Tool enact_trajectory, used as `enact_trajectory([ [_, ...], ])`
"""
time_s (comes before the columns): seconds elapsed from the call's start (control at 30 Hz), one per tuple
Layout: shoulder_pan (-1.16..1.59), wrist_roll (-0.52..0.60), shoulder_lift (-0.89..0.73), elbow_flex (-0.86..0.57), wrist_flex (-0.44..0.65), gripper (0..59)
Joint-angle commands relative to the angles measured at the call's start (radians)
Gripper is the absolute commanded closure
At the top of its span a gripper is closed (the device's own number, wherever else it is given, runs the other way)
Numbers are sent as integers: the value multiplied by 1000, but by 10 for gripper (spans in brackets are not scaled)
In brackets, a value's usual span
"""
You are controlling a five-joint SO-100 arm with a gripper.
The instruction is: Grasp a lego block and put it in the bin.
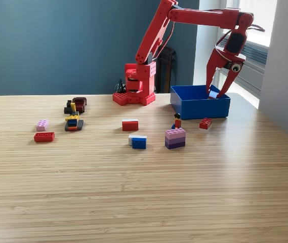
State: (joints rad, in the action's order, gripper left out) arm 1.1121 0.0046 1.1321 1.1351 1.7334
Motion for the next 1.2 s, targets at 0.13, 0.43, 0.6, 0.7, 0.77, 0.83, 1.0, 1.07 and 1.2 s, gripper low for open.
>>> enact_trajectory([
  [0.13, 21, 9, 31, -44, 52, 366],
  [0.43, 21, 84, 169, -253, 60, 481],
  [0.6, 12, 104, 290, -328, 60, 556],
  [0.7, -29, 109, 370, -276, 60, 582],
  [0.77, -84, 112, 419, -215, 58, 586],
  [0.83, -160, 104, 462, -149, 58, 586],
  [1.0, -402, 48, 522, -44, 55, 586],
  [1.07, -502, 20, 532, -28, 55, 586],
  [1.2, -693, -32, 532, -35, 52, 586],
])
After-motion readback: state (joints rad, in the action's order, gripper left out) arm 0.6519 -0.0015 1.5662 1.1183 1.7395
